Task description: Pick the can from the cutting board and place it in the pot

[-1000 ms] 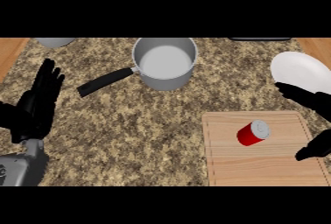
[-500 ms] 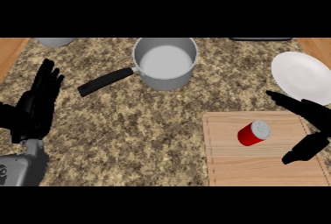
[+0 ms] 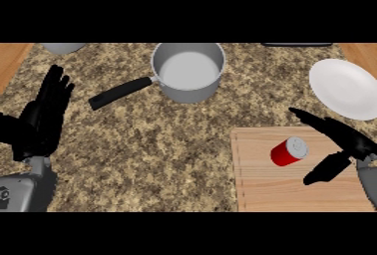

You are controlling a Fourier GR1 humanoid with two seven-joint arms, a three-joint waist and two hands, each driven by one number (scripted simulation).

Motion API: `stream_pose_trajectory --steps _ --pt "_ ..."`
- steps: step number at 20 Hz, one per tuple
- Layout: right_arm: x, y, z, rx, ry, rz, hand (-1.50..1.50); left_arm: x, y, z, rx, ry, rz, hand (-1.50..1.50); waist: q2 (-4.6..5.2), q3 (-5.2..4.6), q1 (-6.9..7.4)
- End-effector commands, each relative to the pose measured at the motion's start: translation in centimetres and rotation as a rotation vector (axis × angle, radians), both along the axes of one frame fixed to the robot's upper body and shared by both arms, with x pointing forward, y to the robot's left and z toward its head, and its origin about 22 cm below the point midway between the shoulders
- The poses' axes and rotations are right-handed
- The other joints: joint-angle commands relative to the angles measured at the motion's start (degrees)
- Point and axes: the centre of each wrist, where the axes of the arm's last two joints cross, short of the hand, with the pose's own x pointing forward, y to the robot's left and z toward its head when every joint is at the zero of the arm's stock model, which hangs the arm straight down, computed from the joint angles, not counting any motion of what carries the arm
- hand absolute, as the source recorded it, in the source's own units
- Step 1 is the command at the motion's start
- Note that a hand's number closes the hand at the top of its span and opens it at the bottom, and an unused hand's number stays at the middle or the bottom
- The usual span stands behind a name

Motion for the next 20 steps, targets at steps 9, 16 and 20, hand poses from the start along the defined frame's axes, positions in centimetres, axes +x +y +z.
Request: stream_pose_trajectory --steps 9,16,20 --pt "-0.1 1.3 -2.6 -0.049 -0.031 0.079 1.5 -0.4 -0.6 0.4 0.004 0.004 0.002 0.0 0.0 0.01 0.0" --pt "0.3 0.6 -4.7 -0.06 -0.09 0.134 1.5 0.1 0.5 -1.6 0.007 0.001 -0.01 0.0 0.07 0.01 0.04" --pt "0.5 0.0 -4.6 -0.056 -0.083 0.145 1.5 0.7 1.0 -1.2 -0.009 0.006 0.001 0.0 0.04 0.0 -0.01"
